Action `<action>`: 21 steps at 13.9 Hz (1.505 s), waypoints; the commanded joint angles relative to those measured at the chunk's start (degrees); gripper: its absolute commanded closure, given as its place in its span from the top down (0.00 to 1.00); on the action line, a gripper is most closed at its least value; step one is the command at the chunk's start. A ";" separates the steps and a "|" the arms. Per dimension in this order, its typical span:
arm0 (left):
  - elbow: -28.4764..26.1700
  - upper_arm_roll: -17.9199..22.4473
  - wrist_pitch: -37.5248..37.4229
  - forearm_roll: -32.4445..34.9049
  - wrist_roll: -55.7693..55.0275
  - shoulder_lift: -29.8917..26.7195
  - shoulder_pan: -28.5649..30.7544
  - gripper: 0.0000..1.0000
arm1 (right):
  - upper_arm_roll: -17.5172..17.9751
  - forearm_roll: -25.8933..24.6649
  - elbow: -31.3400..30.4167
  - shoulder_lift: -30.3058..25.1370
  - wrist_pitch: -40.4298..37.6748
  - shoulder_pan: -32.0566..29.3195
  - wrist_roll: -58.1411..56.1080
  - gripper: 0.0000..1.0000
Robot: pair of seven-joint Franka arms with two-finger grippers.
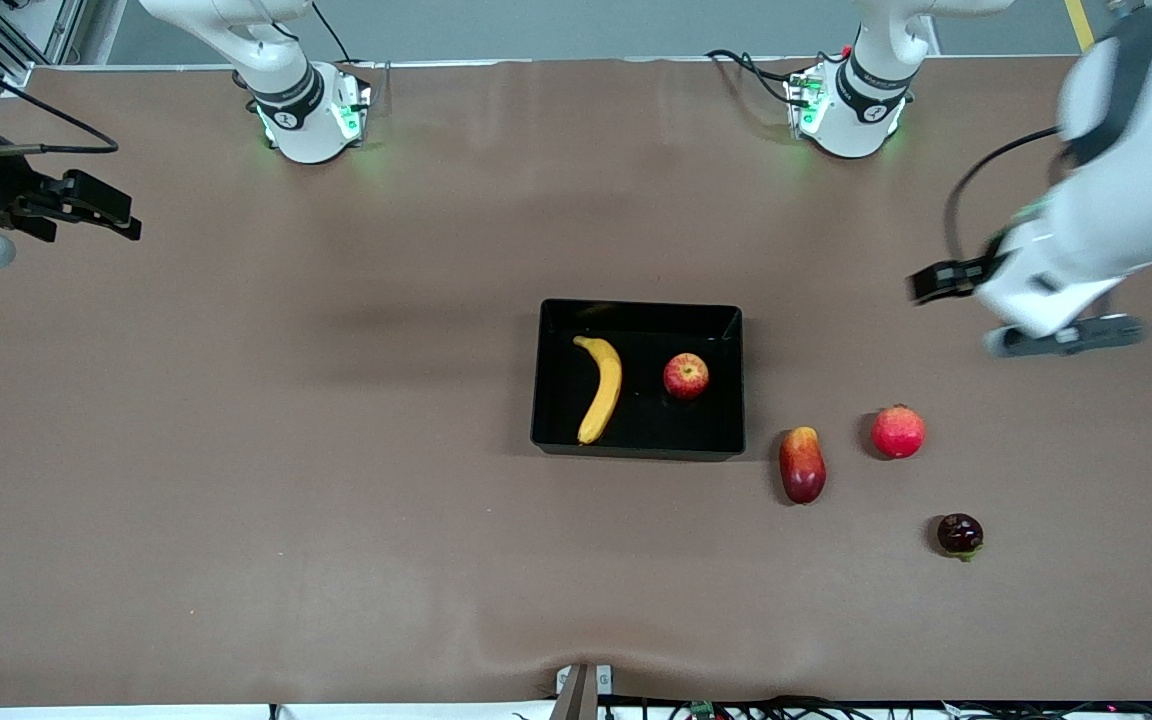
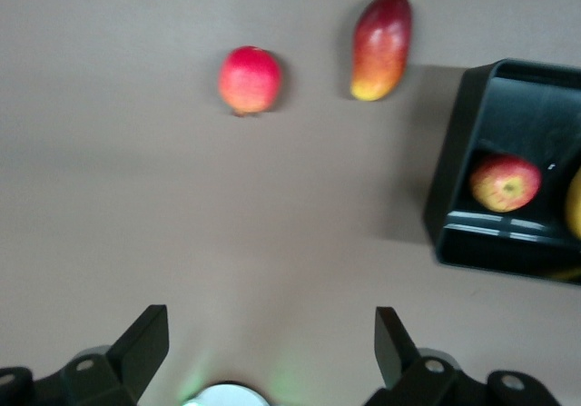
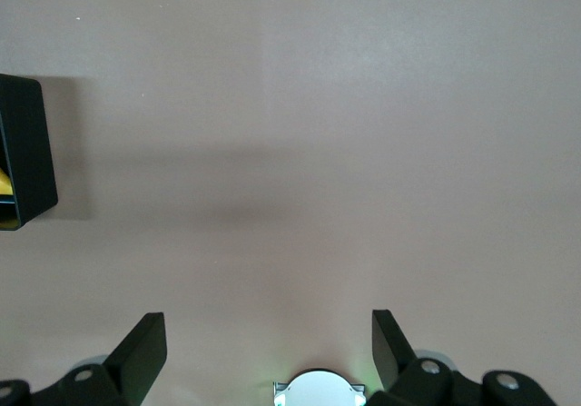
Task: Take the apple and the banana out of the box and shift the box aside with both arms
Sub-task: 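Reach the left gripper into the black tray toward the red apple, then close the left gripper around the red apple in the tray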
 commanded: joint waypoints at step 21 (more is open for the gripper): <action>-1.55 -0.12 30.63 -0.96 -44.83 29.01 -18.47 1.00 | 0.47 0.14 -3.39 -0.94 0.76 0.09 0.54 1.00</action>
